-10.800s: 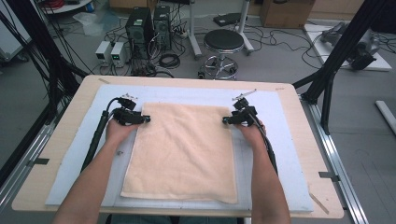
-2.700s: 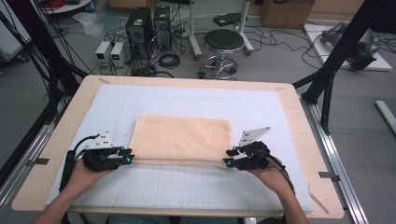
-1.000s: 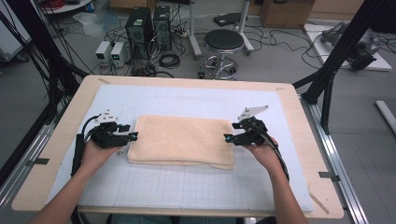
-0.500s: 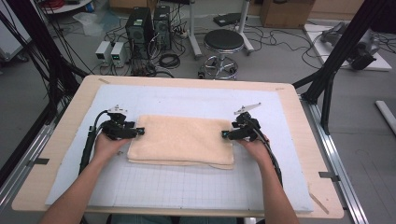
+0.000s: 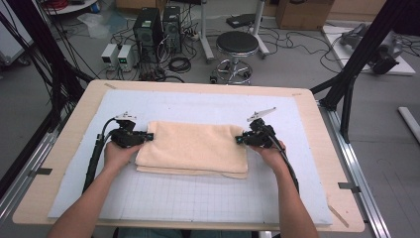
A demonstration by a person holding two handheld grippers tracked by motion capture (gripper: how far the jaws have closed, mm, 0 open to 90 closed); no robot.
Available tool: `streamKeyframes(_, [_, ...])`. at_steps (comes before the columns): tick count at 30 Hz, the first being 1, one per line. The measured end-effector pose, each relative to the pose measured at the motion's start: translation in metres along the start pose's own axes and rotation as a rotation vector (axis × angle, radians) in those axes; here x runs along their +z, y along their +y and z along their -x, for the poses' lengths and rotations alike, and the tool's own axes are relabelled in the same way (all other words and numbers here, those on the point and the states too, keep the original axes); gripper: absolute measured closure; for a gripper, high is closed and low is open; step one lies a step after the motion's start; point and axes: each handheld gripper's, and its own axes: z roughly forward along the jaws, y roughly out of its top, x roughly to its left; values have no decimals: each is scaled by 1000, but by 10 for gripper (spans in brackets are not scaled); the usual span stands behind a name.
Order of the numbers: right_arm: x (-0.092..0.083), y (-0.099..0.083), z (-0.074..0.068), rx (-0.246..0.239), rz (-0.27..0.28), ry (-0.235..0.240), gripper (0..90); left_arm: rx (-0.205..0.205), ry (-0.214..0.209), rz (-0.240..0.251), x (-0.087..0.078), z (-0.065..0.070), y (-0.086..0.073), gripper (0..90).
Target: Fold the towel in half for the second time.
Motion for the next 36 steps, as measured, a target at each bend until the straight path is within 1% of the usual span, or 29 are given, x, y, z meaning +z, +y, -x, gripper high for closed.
streamKeyframes(1, [-1,2,0,7,-2,0,783,-9,-3,11,0,-2,0,773])
streamKeyframes(2, [-2,4,1,-4,8,-14,783,-21,2,16,1,-3,1,773])
streamKeyframes(3, [-3,7,1,-4,13,-31,783,-19,9,18,1,-3,1,775])
streamKeyframes(5, [-3,12,3,-8,16,-57,783,-33,24,43,3,-4,3,779])
streamKeyframes(6, [-3,15,4,-2,21,-68,783,-35,33,49,4,-4,4,780])
streamKeyframes(7, [-2,18,6,7,25,-66,782,-31,44,51,4,-5,5,780])
streamKeyframes(9, [0,21,9,12,35,-74,780,-16,48,17,7,-8,10,781])
streamKeyframes(10, [2,22,10,12,29,-83,779,2,57,15,8,-8,14,780])
streamKeyframes(11, [5,22,12,12,19,-92,775,7,60,18,8,-8,16,778])
streamKeyframes(12, [7,21,14,21,13,-96,763,-1,60,31,9,-8,18,773])
streamKeyframes(13, [9,20,15,32,7,-102,727,-8,53,8,11,-9,19,762])
streamKeyframes(14, [11,18,17,45,-2,-116,655,0,66,-2,11,-9,18,732])
streamKeyframes(15, [12,17,19,70,-11,-120,577,12,86,-17,10,-10,18,672])
streamKeyframes(16, [10,15,20,89,-2,-117,555,13,88,-27,8,-11,17,619])
streamKeyframes(17, [7,15,21,101,5,-109,544,16,87,-33,7,-11,17,607])
streamKeyframes(18, [4,15,20,101,10,-112,528,43,93,-48,2,-10,18,599])
streamKeyframes(19, [-2,16,18,83,18,-128,508,65,109,-50,-1,-8,19,584])
streamKeyframes(20, [-7,17,16,72,30,-136,496,83,124,-41,-7,-7,20,572])
streamKeyframes(22, [-18,20,9,45,65,-129,488,80,115,-20,-15,-5,21,560])
streamKeyframes(23, [-21,21,6,35,72,-127,487,83,114,-7,-20,-4,21,559])
streamKeyframes(24, [-23,21,2,19,75,-120,487,83,114,-7,-20,-4,21,559])
streamKeyframes(25, [-25,21,-5,4,85,-107,485,84,89,21,-28,0,18,560])
streamKeyframes(26, [-25,20,-8,3,93,-92,480,84,67,34,-29,3,16,561])
streamKeyframes(27, [-23,18,-12,-4,92,-71,476,92,49,34,-30,6,13,562])
streamKeyframes(29, [-18,16,-20,-39,65,-59,458,110,7,16,-29,13,7,562])
streamKeyframes(31, [-12,13,-26,-50,56,-35,445,140,-32,-10,-26,19,2,547])
streamKeyframes(32, [-10,11,-29,-48,49,-31,439,153,-46,-34,-23,22,0,544])
streamKeyframes(33, [-7,9,-30,-51,39,-20,435,168,-48,-53,-21,25,-1,535])
streamKeyframes(36, [-1,2,-36,-74,17,-19,428,201,-48,-62,-18,29,-7,519])
